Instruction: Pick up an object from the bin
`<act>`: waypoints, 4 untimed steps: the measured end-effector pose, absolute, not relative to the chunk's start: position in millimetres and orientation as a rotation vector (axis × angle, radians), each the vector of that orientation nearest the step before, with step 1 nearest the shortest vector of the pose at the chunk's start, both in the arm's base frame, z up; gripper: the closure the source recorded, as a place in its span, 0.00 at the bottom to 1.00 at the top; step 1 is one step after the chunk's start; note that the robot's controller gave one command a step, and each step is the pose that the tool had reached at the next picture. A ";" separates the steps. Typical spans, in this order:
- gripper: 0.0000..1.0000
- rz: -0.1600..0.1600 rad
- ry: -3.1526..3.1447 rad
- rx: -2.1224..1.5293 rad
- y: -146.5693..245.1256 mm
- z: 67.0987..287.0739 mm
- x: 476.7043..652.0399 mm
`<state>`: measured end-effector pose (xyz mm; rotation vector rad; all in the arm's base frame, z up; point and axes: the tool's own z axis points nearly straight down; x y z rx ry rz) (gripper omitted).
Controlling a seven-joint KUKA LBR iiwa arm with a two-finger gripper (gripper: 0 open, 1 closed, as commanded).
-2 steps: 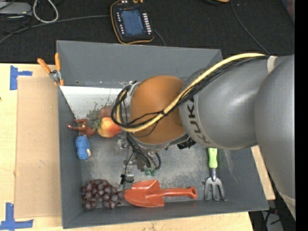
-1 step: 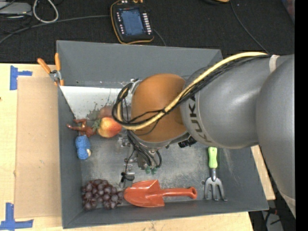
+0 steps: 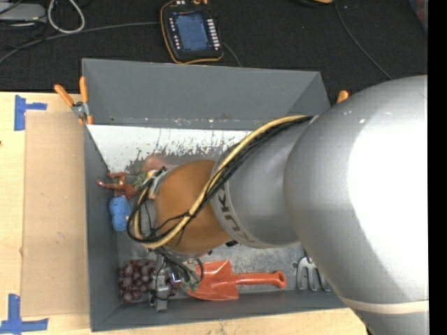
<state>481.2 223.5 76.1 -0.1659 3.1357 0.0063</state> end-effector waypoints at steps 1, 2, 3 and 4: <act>0.00 0.002 3.111 -0.382 232.6 132.2 475.9; 0.00 -0.002 3.148 0.024 230.4 98.5 473.7; 0.00 0.008 3.119 -0.152 237.2 72.4 474.3; 1.00 0.002 3.129 -0.283 235.3 69.4 469.9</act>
Offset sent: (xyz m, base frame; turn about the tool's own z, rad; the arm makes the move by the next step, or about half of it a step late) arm -0.0068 0.0076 0.0239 0.1207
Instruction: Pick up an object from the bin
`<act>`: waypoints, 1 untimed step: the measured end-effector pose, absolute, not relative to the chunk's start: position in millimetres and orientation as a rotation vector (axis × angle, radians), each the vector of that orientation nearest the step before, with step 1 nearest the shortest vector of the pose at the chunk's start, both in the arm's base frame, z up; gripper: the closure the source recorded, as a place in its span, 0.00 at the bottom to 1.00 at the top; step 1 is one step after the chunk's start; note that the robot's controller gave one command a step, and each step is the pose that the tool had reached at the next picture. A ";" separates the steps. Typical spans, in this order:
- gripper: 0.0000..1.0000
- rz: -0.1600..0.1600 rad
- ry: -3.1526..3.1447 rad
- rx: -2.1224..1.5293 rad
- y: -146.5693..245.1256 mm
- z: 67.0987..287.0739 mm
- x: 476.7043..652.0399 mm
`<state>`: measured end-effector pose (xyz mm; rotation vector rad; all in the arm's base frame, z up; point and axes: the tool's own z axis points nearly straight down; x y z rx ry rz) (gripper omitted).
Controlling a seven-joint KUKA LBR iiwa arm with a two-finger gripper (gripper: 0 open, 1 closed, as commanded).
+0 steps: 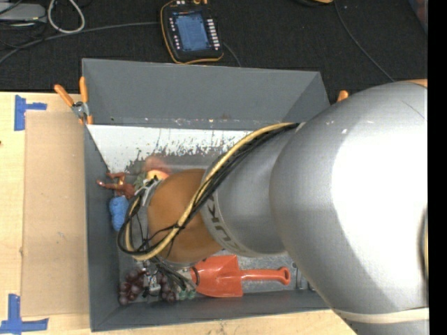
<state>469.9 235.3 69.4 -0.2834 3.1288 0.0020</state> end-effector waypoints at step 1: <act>1.00 0.002 3.128 -0.310 234.6 69.3 470.1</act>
Offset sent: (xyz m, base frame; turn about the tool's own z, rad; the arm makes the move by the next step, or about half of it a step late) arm 0.0002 -0.0005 0.0902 -0.0141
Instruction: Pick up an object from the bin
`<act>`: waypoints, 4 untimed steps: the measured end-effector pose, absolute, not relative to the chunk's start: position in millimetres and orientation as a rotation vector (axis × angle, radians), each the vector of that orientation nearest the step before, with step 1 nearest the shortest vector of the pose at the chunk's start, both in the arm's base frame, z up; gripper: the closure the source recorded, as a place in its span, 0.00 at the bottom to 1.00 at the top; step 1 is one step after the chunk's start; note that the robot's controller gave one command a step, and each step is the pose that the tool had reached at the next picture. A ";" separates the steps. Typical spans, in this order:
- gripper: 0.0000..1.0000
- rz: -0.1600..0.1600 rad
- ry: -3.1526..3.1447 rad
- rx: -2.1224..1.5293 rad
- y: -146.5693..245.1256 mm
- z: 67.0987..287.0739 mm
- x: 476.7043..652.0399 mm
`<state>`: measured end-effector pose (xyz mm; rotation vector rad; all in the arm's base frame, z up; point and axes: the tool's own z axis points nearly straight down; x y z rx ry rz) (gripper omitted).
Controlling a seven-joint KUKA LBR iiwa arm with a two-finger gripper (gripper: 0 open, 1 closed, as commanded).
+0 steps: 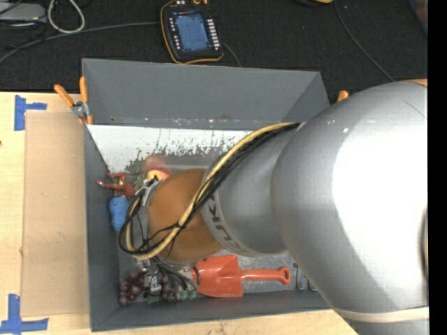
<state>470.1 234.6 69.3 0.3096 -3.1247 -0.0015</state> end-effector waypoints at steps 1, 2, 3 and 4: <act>1.00 -0.002 -3.126 0.302 235.1 159.1 470.4; 1.00 -0.005 -3.131 0.303 235.3 134.9 471.8; 1.00 0.004 -3.115 0.300 233.2 102.8 467.8; 1.00 0.002 -3.118 0.293 233.4 130.7 469.2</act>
Offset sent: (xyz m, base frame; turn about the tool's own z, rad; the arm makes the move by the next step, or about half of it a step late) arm -0.0019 -0.0012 0.0158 -0.0018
